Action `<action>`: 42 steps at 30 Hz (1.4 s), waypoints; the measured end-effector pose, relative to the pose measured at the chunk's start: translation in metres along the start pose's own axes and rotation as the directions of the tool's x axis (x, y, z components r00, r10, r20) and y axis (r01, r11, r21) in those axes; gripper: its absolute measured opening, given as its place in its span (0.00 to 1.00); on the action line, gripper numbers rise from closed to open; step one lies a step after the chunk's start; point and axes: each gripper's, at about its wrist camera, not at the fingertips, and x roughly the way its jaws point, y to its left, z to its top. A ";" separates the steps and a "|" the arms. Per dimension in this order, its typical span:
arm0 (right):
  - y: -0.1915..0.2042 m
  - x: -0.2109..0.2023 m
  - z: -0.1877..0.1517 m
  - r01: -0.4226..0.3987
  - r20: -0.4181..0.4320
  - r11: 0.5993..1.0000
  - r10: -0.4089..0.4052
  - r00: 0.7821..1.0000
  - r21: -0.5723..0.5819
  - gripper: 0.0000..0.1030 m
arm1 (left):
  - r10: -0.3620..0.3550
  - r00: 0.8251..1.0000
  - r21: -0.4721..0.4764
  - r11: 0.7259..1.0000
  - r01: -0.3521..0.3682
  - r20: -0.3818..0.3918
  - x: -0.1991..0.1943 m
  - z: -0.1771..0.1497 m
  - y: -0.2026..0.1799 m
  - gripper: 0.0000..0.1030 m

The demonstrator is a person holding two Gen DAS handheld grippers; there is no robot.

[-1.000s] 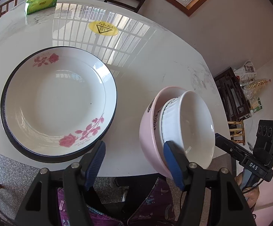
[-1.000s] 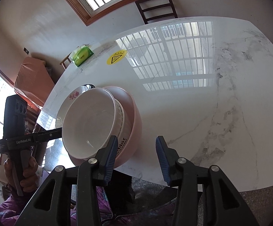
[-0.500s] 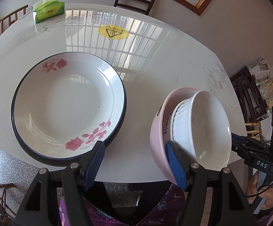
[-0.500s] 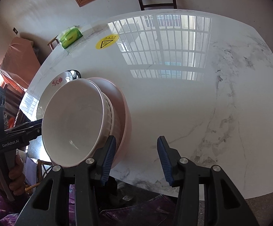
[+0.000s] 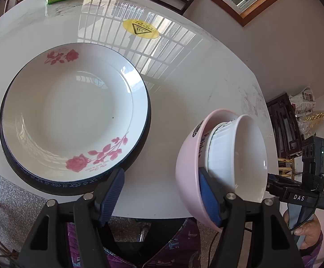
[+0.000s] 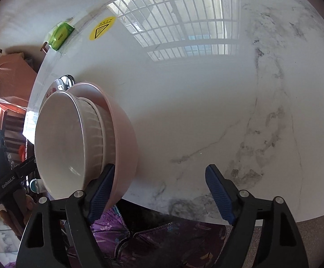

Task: Organize plates and bowls
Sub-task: 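Move the left gripper to the rim of the pink bowl, then close the left gripper on the pink bowl rim, then lift the pink bowl with nested bowls and carry it over the plates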

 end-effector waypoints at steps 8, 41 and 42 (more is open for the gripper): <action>-0.001 0.000 0.006 -0.053 -0.023 0.999 0.053 0.998 0.000 0.63 | 0.043 0.999 0.037 0.998 -0.044 0.015 -0.001 -0.002 -0.009 0.65; 0.027 -0.004 0.006 -0.078 -0.007 0.995 0.078 0.997 -0.061 0.15 | -0.028 0.996 0.082 0.996 0.021 0.084 -0.006 -0.010 -0.032 0.10; 0.026 -0.004 0.005 -0.080 -0.003 0.995 0.080 0.997 -0.059 0.15 | -0.029 0.996 0.083 0.996 0.022 0.085 -0.006 -0.010 -0.032 0.10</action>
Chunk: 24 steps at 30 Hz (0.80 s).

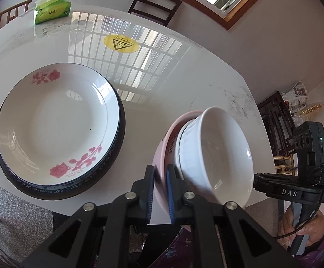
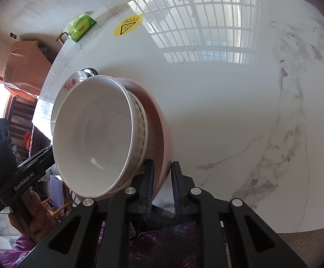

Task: Organize plates and bowls
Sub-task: 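Lift the pink bowl with nested bowls and carry it over the plates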

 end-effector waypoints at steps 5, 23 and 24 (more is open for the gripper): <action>-0.006 -0.002 -0.005 -0.022 0.014 1.000 0.022 1.000 0.013 0.15 | 0.000 1.000 0.007 1.000 0.000 0.002 0.000 0.000 0.002 0.10; -0.013 -0.009 -0.005 -0.041 0.029 0.999 0.040 0.999 0.031 0.15 | 0.010 1.000 0.018 1.000 -0.010 -0.002 0.002 0.004 -0.003 0.09; -0.014 -0.010 -0.005 -0.041 0.032 0.999 0.040 0.999 0.031 0.15 | 0.010 1.000 0.019 1.000 -0.010 0.000 0.002 0.004 -0.004 0.09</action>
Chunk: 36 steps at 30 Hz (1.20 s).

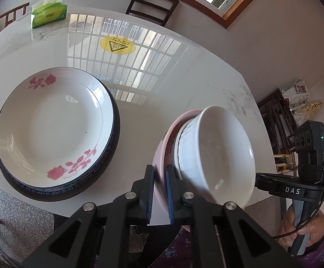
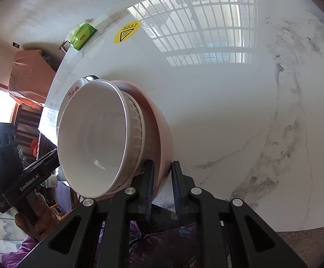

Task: Organize plates and bowls
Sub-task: 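Lift the pink bowl with nested bowls and carry it over the plates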

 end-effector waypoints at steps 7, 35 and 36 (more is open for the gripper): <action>-0.002 -0.003 0.002 -0.015 0.005 1.000 0.015 1.000 0.000 0.15 | 0.005 1.000 0.006 1.000 -0.005 0.016 -0.004 -0.002 0.000 0.09; 0.041 -0.005 0.029 -0.100 0.017 0.994 0.100 0.995 -0.041 0.18 | 0.061 0.993 -0.071 0.996 -0.054 0.100 -0.055 -0.011 0.022 0.06; 0.045 -0.004 0.031 -0.104 0.017 0.994 0.105 0.994 -0.044 0.18 | 0.065 0.992 -0.075 0.996 -0.057 0.106 -0.058 -0.011 0.024 0.06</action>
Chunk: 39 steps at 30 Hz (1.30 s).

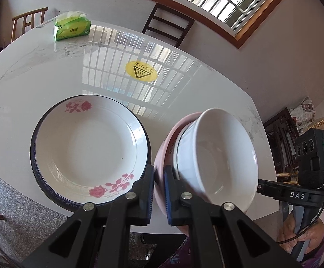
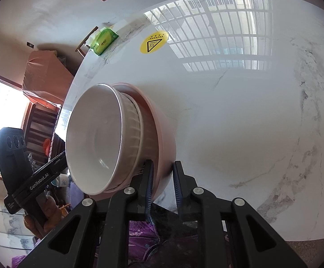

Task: Organize plates and bowls
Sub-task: 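Lift the pink bowl with nested bowls and carry it over the plates, then lower the pink bowl onto the plate stack and open the left gripper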

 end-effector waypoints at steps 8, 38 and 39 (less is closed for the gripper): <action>0.026 0.014 0.016 -0.035 -0.017 0.999 0.034 0.999 -0.036 0.18 | 0.029 0.999 -0.035 0.999 -0.028 0.037 -0.022 0.016 0.018 0.06; 0.100 0.069 0.043 -0.090 -0.111 0.987 0.076 0.991 -0.131 0.19 | 0.109 0.991 -0.159 0.983 -0.095 0.081 -0.053 0.041 0.106 0.06; 0.101 0.071 0.043 -0.090 -0.114 0.987 0.075 0.991 -0.131 0.19 | 0.108 0.991 -0.161 0.982 -0.095 0.078 -0.052 0.041 0.107 0.06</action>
